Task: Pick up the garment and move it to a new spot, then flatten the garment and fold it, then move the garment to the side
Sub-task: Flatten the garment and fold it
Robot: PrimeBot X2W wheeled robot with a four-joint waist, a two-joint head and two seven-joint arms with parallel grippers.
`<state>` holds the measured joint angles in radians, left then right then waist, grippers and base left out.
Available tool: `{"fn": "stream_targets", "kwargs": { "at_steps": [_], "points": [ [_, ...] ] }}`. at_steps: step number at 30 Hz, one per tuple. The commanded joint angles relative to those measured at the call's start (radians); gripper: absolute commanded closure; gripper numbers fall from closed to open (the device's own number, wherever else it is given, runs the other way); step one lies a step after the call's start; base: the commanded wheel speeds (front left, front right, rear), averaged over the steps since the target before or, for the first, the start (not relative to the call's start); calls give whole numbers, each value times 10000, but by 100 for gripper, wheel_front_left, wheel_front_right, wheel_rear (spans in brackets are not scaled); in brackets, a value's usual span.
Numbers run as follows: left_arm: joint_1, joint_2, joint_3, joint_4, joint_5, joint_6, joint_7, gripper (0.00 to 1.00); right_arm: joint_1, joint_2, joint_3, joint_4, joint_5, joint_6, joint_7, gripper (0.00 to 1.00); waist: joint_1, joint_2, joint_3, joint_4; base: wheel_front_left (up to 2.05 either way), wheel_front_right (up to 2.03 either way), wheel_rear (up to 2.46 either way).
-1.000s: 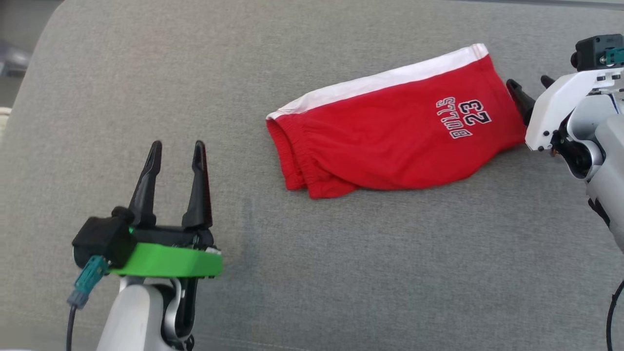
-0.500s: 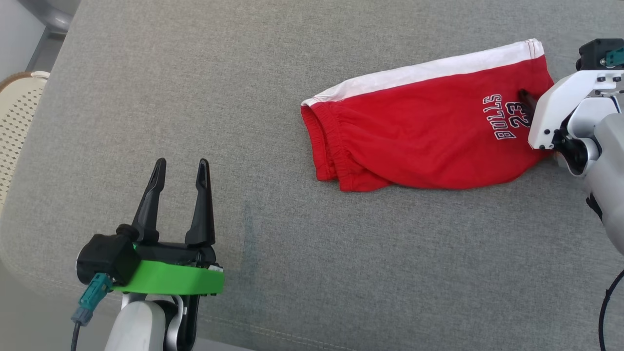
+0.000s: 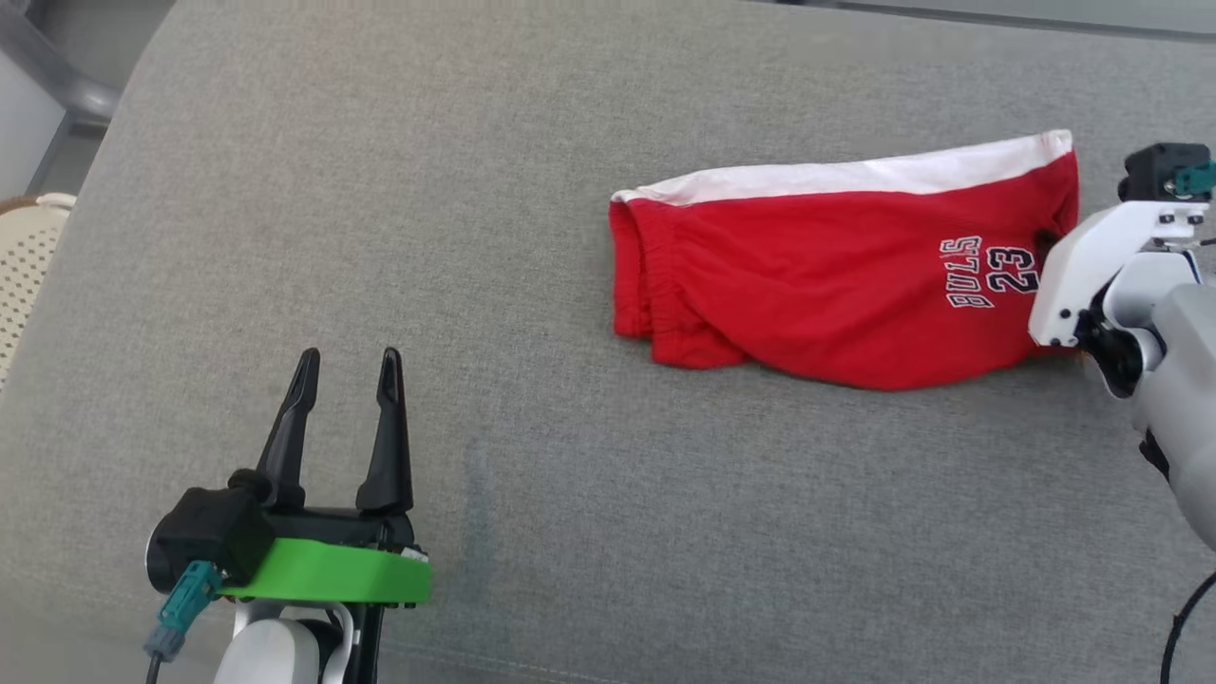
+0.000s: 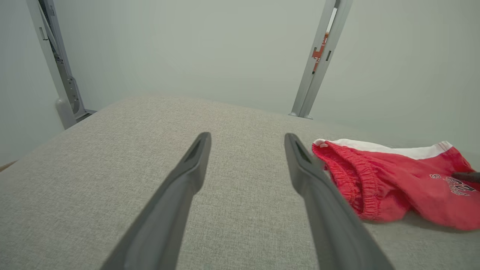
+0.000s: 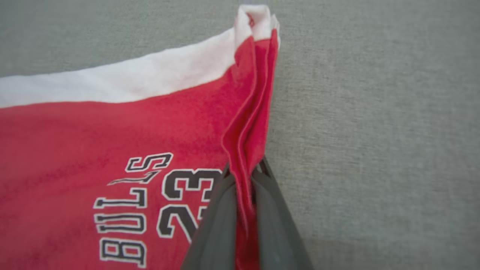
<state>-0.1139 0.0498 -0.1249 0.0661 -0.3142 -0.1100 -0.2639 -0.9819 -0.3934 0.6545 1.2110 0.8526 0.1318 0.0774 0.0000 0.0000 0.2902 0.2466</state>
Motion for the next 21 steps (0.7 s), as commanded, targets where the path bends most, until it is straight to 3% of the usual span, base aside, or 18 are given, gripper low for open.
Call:
{"fn": "stream_targets", "kwargs": {
  "at_steps": [1, 8, 13, 16, 21],
  "points": [
    [181, 20, 64, -50, 18, -32, 3, 0, 210, -176, -71, 101, 56, -24, -58, 100, 0, 0, -465, -467, 0, 0, 0],
    [475, 20, 156, 53, 177, -74, 3, 0, -103, -810, -164, 431, -359, -23, -432, 100, 0, 0, -1009, -1157, 0, 0, 0],
    [495, 20, 47, 136, 131, -114, 3, 0, -636, -884, -228, 632, -646, -23, -187, 100, 0, 0, -1056, -1344, 0, 0, 0],
    [443, 21, -28, 162, 86, -115, 3, 0, -1123, -477, -277, 688, -793, -20, 77, 100, 0, 0, -998, -1353, 0, 0, 0],
    [228, 21, -175, 246, -33, -138, 3, 0, -1854, 777, -288, 754, -991, -17, 569, 100, 0, 0, -793, -1114, 0, 0, 0]
  ]
}}
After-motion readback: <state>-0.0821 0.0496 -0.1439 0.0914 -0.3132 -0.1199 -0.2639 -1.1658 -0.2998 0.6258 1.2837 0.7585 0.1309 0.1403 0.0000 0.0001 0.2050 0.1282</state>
